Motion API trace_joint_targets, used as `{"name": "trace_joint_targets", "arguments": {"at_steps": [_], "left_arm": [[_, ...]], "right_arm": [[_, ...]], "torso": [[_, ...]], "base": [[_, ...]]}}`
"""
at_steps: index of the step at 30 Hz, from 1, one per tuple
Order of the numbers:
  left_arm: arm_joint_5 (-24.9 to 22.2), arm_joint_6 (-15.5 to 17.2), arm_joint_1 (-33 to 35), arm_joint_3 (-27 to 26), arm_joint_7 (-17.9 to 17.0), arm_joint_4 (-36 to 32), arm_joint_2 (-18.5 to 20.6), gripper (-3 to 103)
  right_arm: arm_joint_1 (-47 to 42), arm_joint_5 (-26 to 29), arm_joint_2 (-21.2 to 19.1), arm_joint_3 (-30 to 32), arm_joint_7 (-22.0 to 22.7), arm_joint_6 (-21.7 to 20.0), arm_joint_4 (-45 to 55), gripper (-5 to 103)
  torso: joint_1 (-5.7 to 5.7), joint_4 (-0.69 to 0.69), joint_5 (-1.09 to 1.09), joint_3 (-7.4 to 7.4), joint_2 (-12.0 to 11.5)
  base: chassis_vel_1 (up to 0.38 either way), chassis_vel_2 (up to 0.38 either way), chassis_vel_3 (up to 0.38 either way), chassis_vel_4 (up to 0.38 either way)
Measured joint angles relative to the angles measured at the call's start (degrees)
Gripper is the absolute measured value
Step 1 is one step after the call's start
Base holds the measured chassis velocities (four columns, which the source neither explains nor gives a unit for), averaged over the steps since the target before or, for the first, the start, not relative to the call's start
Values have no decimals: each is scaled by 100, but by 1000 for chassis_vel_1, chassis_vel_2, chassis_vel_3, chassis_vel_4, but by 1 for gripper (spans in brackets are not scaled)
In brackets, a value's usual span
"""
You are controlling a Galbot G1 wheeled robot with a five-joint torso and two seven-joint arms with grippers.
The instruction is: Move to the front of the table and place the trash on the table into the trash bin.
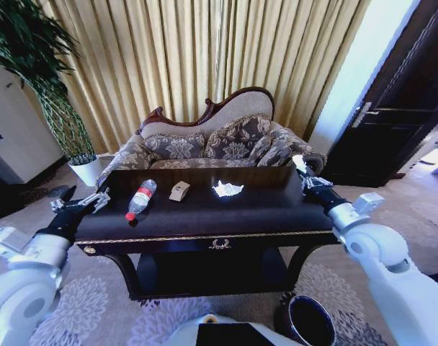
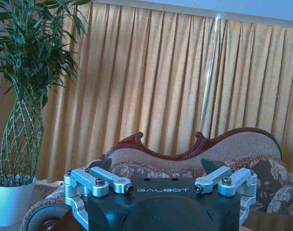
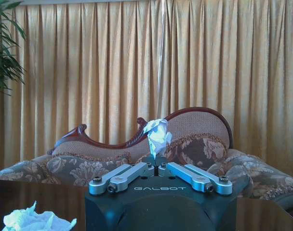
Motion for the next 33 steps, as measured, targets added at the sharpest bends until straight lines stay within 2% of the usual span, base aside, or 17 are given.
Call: {"name": "trace_joint_targets", "arguments": {"at_steps": [13, 33], "left_arm": [[-1, -1, -32, 21, 0, 0, 32, 100], [-1, -1, -24, 31, 2, 0, 34, 100]], "right_arm": [[22, 17, -24, -2, 7, -25, -35, 0], [18, 43, -14, 43, 19, -26, -62, 0]], "torso": [[1, 0, -1, 0, 0], [-1, 0, 0, 0, 0]], "base": [[33, -29, -25, 28], [115, -118, -120, 121]]}}
